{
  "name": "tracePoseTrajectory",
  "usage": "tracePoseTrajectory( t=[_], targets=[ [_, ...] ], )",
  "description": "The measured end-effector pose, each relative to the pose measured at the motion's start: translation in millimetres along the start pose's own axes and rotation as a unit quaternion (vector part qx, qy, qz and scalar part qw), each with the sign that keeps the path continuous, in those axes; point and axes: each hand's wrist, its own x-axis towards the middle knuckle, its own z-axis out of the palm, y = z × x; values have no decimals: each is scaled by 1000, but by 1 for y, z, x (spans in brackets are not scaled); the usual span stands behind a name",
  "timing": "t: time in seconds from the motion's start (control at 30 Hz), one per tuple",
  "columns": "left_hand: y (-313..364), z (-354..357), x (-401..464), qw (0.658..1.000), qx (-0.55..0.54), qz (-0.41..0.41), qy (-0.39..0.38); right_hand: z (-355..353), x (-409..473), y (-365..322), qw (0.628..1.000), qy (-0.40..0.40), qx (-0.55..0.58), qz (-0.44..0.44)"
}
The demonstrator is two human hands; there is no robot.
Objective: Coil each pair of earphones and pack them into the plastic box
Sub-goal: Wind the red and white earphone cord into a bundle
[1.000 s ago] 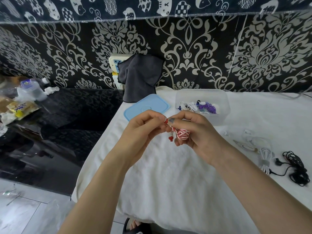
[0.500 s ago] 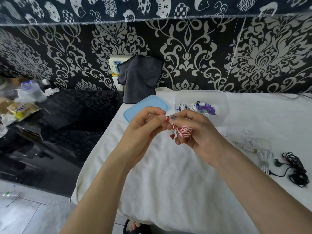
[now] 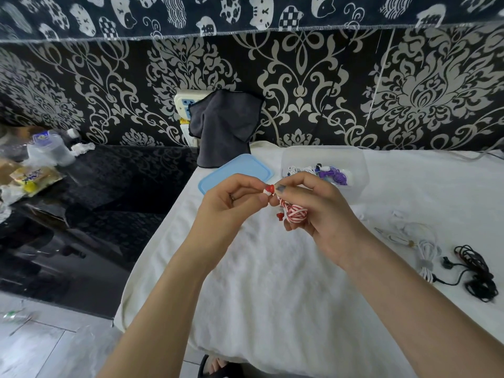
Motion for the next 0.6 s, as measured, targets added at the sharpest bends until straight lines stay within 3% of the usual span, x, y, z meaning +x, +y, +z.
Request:
tracePoseTrajectory(
  t=[0.6],
  targets=[
    [5, 0, -2, 998, 45, 32, 14, 0, 1, 4, 991, 25, -104, -85]
  ],
)
